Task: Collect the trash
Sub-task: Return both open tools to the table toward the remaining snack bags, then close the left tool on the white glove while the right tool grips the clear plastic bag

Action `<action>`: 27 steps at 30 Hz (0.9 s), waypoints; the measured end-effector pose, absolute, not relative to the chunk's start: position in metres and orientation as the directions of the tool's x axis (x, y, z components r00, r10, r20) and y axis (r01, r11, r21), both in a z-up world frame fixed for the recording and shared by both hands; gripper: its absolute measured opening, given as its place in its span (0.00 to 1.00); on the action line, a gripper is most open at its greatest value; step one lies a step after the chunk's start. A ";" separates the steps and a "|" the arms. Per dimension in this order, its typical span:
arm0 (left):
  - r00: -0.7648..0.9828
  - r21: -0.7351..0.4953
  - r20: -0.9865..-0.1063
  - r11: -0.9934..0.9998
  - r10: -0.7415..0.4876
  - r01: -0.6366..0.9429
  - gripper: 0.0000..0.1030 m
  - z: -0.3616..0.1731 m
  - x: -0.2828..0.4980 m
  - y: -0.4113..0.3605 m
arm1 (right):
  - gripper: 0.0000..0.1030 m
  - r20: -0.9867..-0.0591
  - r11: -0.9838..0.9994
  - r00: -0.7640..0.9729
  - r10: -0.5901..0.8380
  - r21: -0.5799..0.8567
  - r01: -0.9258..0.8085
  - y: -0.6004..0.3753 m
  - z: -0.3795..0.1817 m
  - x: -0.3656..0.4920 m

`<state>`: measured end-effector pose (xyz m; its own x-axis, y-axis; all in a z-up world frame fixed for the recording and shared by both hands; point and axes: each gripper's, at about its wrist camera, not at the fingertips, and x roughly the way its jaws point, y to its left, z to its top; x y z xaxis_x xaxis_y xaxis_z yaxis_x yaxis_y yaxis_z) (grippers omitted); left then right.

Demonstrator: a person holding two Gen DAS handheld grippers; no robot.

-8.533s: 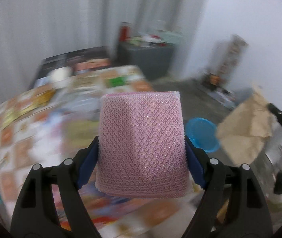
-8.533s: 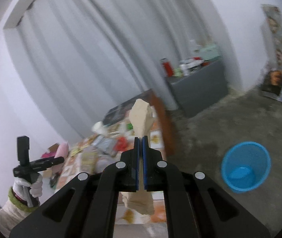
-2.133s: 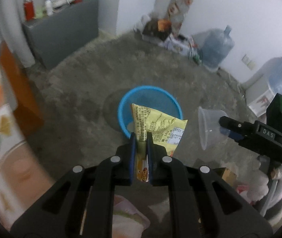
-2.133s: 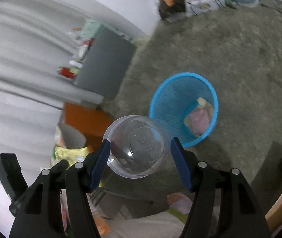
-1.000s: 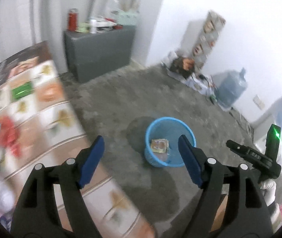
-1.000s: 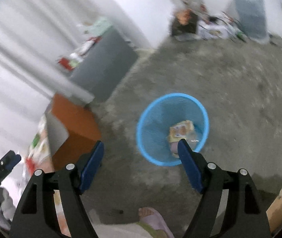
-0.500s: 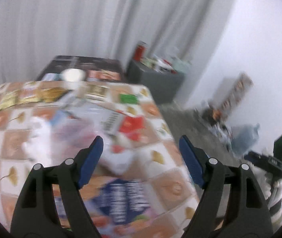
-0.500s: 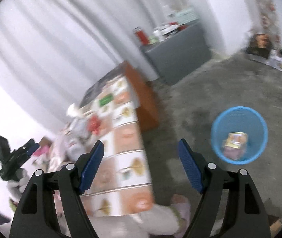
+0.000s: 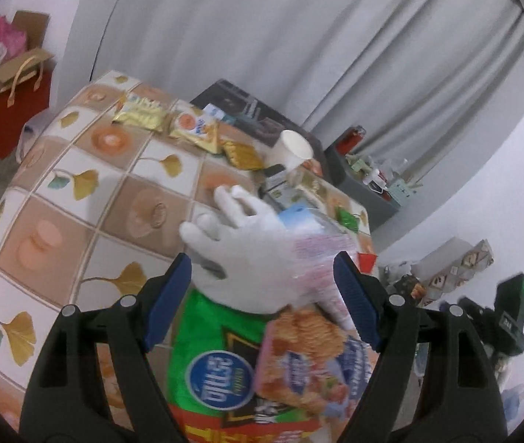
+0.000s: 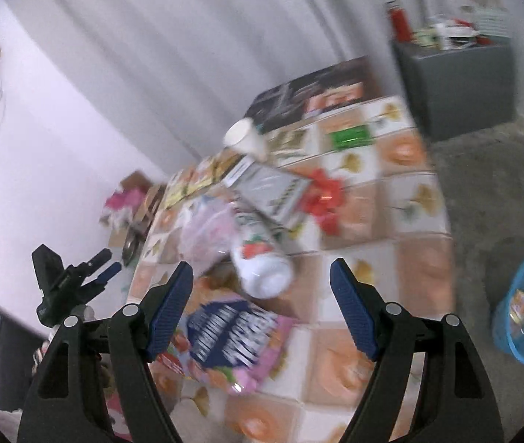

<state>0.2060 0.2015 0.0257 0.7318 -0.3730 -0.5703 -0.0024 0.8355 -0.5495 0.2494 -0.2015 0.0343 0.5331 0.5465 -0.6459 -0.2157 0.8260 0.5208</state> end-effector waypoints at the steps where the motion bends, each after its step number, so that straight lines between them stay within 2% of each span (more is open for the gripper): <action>1: 0.729 -0.555 -0.572 0.832 -0.376 -0.008 0.73 0.021 0.207 0.205 | 0.73 -0.657 0.830 0.522 0.545 0.511 -0.223 -0.189 0.031 0.260; 8: 0.676 -0.562 -0.598 0.826 -0.432 0.030 0.73 -0.003 0.221 0.202 | 0.73 -0.710 0.848 0.466 0.528 0.462 -0.257 -0.133 0.006 0.315; 15: 0.635 -0.515 -0.630 0.852 -0.448 0.091 0.73 -0.014 0.238 0.172 | 0.72 -0.747 0.859 0.426 0.510 0.423 -0.287 -0.102 -0.019 0.347; 21: 0.605 -0.489 -0.658 0.865 -0.449 0.110 0.72 -0.024 0.251 0.156 | 0.61 -0.771 0.865 0.402 0.494 0.391 -0.314 -0.087 -0.029 0.358; 26: 0.595 -0.488 -0.664 0.865 -0.453 0.113 0.71 -0.029 0.256 0.150 | 0.40 -0.780 0.864 0.390 0.490 0.375 -0.336 -0.083 -0.032 0.356; 27: 0.596 -0.490 -0.663 0.864 -0.454 0.113 0.71 -0.030 0.257 0.150 | 0.38 -0.780 0.864 0.391 0.488 0.371 -0.340 -0.083 -0.032 0.355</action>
<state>0.2567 0.1499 -0.0296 0.5958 -0.4539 -0.6626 0.1133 0.8642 -0.4902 0.3554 -0.0825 -0.0322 0.3905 0.4884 -0.7804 -0.3403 0.8642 0.3706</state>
